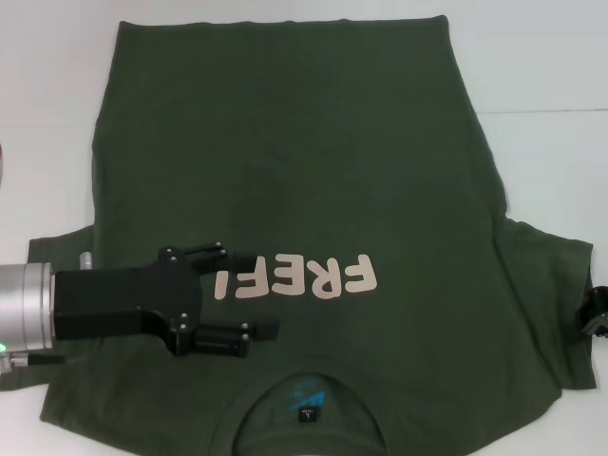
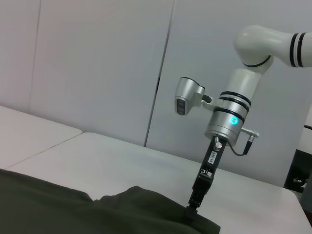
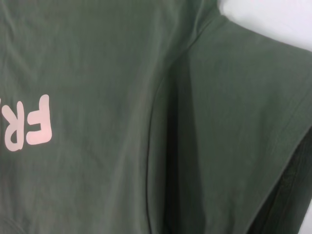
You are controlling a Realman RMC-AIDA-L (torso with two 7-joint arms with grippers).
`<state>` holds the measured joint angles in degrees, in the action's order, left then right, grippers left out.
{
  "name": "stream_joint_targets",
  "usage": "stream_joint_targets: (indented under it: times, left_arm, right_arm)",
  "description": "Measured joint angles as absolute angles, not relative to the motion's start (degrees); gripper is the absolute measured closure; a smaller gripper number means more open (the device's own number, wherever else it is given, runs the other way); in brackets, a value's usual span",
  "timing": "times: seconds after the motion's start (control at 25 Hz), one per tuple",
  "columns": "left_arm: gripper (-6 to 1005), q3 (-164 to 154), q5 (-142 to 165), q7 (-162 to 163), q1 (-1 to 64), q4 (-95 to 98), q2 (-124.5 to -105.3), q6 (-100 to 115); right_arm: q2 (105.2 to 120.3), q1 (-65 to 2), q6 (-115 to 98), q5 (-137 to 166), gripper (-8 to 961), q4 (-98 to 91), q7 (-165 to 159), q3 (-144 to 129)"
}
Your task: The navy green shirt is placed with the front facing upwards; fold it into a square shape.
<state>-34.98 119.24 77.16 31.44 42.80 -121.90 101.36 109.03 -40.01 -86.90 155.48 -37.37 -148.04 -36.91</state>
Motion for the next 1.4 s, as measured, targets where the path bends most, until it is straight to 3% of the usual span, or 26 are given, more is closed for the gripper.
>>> stream_joint_targets:
  times: [0.32, 1.4]
  left_arm:
    - [123, -35.15, 119.1, 77.12, 31.24, 42.8, -122.05, 100.77]
    - [127, -34.89, 118.61, 77.66, 31.02, 42.8, -122.68, 101.21]
  right_arm:
    - [109.09, -39.77, -87.15, 155.57, 909, -37.42, -147.74, -36.91]
    - [108.0, -38.92, -73.6, 158.84, 929, -42.48, -145.12, -39.56]
